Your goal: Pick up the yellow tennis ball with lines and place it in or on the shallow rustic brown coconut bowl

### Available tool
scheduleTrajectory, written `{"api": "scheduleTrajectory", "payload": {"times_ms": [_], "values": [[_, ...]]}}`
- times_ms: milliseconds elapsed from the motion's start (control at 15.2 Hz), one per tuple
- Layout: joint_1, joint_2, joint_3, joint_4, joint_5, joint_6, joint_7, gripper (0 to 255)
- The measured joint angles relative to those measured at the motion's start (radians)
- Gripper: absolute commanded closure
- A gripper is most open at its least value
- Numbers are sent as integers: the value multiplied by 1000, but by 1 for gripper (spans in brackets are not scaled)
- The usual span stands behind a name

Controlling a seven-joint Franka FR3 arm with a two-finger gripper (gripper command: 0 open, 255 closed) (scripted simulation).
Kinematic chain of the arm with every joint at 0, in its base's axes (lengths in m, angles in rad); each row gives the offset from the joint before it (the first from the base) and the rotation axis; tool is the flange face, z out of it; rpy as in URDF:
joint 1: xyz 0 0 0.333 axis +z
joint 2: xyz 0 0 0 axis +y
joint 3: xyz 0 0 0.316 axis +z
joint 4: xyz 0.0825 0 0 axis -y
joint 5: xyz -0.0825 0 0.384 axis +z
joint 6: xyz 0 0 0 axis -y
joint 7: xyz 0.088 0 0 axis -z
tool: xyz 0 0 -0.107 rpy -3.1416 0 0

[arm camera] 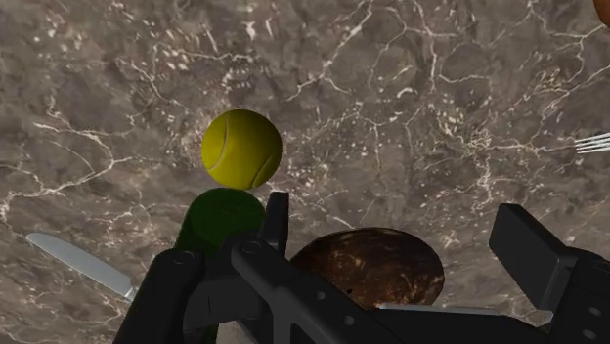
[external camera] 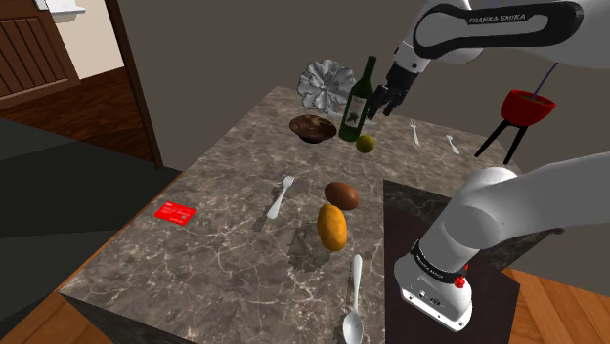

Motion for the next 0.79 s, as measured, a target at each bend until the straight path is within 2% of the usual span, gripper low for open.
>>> {"api": "scheduleTrajectory", "payload": {"times_ms": [330,660,792], "values": [[18,135,-141,9,35,121,-139,0],[78,320,-304,57,141,230,-323,0],[94,361,-333,63,174,255,-364,0]]}}
